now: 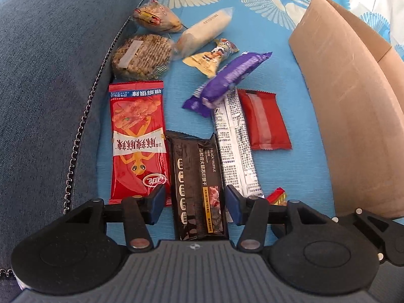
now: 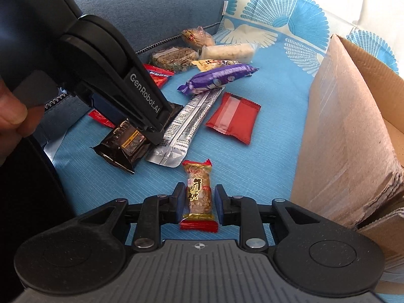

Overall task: Organize snacks
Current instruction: 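Grasp the dark brown chocolate bar pack with the left tool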

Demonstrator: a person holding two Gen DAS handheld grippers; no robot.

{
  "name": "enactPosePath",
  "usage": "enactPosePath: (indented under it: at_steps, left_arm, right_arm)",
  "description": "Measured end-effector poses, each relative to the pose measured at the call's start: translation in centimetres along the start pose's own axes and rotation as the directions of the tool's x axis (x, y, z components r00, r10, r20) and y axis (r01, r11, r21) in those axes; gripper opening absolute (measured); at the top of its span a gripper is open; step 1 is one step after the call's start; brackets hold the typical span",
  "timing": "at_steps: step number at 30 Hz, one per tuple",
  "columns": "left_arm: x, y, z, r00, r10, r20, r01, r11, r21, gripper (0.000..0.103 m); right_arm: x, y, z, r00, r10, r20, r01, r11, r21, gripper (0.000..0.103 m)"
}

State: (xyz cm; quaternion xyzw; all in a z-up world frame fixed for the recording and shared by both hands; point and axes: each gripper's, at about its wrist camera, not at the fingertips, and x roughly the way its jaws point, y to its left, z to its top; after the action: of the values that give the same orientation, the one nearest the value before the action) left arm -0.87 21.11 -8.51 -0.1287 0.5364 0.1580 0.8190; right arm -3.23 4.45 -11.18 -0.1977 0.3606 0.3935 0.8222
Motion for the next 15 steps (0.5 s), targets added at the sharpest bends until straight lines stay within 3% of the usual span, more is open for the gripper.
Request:
enactPosePath:
  at_steps: [2, 6, 15]
  left_arm:
    - [-0.1, 0.1, 0.0, 1.0, -0.002, -0.001, 0.002, 1.0, -0.005, 0.055]
    - [-0.2, -0.1, -0.2, 1.0, -0.003, 0.005, 0.003, 1.0, -0.004, 0.042]
    - [-1.5, 0.8, -0.6, 0.997, -0.033, 0.071, 0.037, 0.998, -0.049, 0.042]
  right_arm:
    - [0.0, 0.0, 0.0, 1.0, 0.0, 0.0, 0.0, 1.0, -0.001, 0.026]
    - [0.0, 0.0, 0.0, 1.0, 0.0, 0.0, 0.0, 1.0, -0.001, 0.026]
    - [-0.3, 0.0, 0.0, 1.0, -0.006, 0.019, 0.006, 1.0, -0.008, 0.022]
